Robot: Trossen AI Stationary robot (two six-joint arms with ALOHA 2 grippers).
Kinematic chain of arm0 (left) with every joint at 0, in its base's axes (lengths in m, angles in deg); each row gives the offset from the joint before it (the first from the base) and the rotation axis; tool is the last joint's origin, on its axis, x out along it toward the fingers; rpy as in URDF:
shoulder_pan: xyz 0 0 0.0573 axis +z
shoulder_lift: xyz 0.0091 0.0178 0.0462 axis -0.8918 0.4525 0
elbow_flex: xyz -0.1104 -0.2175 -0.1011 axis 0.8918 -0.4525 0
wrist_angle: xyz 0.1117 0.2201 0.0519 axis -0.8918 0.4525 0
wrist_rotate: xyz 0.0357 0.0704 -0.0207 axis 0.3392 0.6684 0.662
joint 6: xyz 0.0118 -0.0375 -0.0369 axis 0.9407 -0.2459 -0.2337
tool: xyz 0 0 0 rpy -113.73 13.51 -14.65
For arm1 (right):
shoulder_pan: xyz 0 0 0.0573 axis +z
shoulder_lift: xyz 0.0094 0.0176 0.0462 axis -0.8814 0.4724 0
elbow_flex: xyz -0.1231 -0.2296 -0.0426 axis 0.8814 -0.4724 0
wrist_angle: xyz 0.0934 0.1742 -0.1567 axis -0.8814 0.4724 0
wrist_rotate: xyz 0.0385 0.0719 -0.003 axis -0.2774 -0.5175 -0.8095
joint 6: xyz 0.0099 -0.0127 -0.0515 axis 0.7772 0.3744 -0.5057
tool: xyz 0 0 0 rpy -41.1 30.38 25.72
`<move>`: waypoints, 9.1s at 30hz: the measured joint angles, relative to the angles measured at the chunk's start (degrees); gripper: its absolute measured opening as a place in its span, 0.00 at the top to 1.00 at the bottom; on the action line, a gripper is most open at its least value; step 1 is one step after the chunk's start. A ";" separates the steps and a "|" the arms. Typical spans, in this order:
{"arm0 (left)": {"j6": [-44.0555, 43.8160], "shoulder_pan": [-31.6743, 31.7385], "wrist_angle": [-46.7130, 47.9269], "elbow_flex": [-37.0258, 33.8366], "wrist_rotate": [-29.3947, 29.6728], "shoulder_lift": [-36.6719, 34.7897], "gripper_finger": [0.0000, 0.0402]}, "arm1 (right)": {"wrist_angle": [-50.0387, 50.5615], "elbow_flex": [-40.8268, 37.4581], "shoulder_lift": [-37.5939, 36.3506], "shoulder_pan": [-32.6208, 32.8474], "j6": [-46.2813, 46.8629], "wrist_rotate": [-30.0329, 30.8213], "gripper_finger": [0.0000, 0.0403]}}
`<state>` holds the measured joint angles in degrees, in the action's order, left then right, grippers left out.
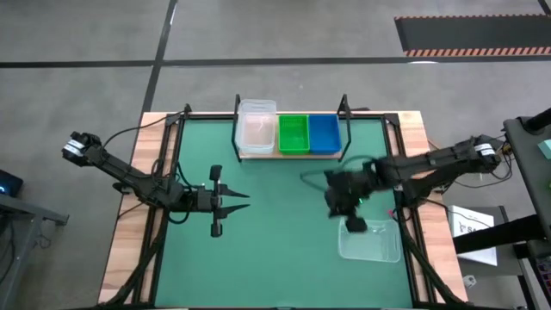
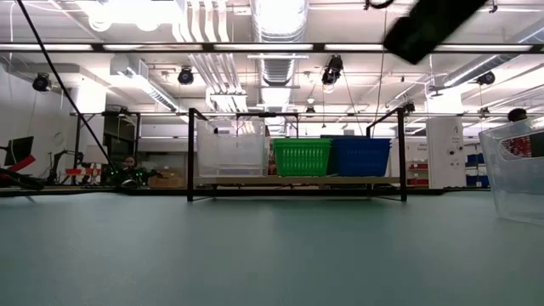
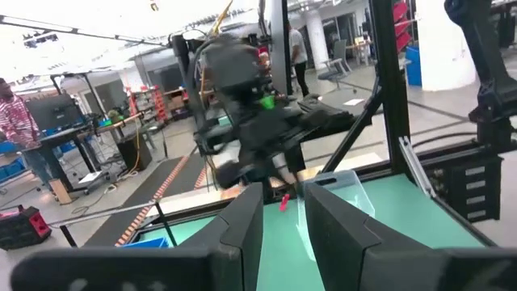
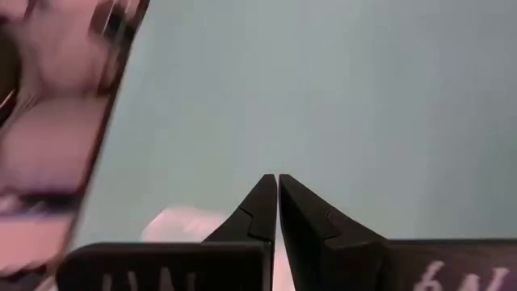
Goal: Stack baskets on shelf by color
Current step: Stack the transparent bin on the transparent bins on the shelf
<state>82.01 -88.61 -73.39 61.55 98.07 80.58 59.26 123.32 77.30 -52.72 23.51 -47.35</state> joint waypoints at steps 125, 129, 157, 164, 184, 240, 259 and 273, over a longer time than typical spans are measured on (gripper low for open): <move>-46.48 -2.29 28.30 21.12 7.11 28.71 0.80 | -30.24 -23.71 -3.12 4.41 -4.49 16.41 0.98; -47.29 -2.45 32.27 30.18 4.58 38.70 0.80 | -32.00 -25.69 -4.88 4.39 -7.08 16.89 0.98; -49.70 1.60 53.86 48.71 -0.26 57.40 0.58 | -38.04 -31.39 -6.73 4.39 -7.20 16.93 0.98; -49.42 1.64 53.82 48.39 -1.38 57.40 0.88 | -37.91 -31.55 -6.73 4.39 -7.44 16.93 0.98; -13.55 -0.26 63.75 50.69 3.43 32.12 1.00 | -38.10 -32.46 -6.84 4.39 -5.69 16.93 0.98; 15.06 47.36 68.33 41.81 -22.43 24.06 1.00 | -41.84 -33.16 -6.86 4.39 0.88 16.87 0.98; 15.02 47.69 68.34 38.96 -22.29 24.09 1.00 | -41.84 -33.16 -6.86 4.39 1.41 16.85 0.98; 14.95 47.69 68.05 38.21 -22.32 24.06 1.00 | -41.84 -33.16 -6.86 4.39 1.39 16.85 0.98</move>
<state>96.96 -40.92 -5.34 99.76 75.76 104.64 17.42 90.16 70.44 -48.33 24.90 -30.51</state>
